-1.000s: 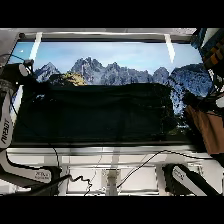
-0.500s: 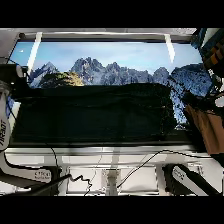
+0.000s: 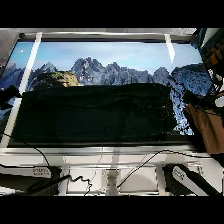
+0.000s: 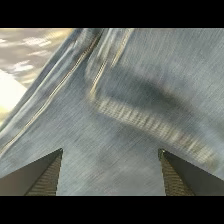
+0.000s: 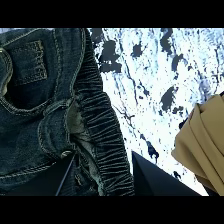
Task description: Fold the clothes and pants, and hang the long-sleeved shirts on hangers.
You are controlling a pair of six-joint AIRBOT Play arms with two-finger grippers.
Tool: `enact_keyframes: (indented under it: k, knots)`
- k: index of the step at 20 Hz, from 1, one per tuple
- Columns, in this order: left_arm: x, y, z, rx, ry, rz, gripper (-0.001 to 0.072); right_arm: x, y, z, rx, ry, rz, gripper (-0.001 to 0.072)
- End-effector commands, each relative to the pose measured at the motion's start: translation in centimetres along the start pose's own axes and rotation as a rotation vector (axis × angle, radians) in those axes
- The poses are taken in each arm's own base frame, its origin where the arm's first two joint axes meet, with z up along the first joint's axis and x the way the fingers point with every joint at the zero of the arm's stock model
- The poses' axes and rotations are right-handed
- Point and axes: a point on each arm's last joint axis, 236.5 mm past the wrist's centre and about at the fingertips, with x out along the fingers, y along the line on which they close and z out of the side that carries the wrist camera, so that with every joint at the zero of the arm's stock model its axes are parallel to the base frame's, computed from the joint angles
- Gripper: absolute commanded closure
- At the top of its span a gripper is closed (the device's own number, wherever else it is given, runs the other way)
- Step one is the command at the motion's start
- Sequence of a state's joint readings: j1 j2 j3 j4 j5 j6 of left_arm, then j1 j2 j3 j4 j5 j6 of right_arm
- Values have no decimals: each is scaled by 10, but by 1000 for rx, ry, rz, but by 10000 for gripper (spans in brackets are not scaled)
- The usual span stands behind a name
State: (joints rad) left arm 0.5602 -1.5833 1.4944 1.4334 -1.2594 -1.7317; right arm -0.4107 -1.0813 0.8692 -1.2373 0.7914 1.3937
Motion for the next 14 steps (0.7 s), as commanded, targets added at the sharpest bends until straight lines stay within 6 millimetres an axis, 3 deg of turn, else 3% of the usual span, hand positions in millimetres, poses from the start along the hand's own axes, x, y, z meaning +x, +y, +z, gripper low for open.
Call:
enact_keyframes:
  k: [1, 3, 5, 6, 10, 14]
  knots:
    - [7, -3, 28, -140, -77, -132, 74, 0, 0, 1, 0, -4, 1, 318]
    - [27, -10, 24, -155, -37, -150, 75, 0, 0, 1, 1, -5, 1, 319]
    - [48, -17, 18, -176, 6, -156, 214, 0, 1, 1, 2, -5, 2, 319]
    - [55, -19, 20, -175, 1, -155, 228, 0, 1, 1, 2, -5, 2, 319]
    - [65, -22, 40, -212, -78, -155, 228, 0, 1, 1, 2, -6, 2, 319]
    - [67, -3, 37, -175, -79, -70, 228, 0, 0, 2, 2, -9, 1, 319]
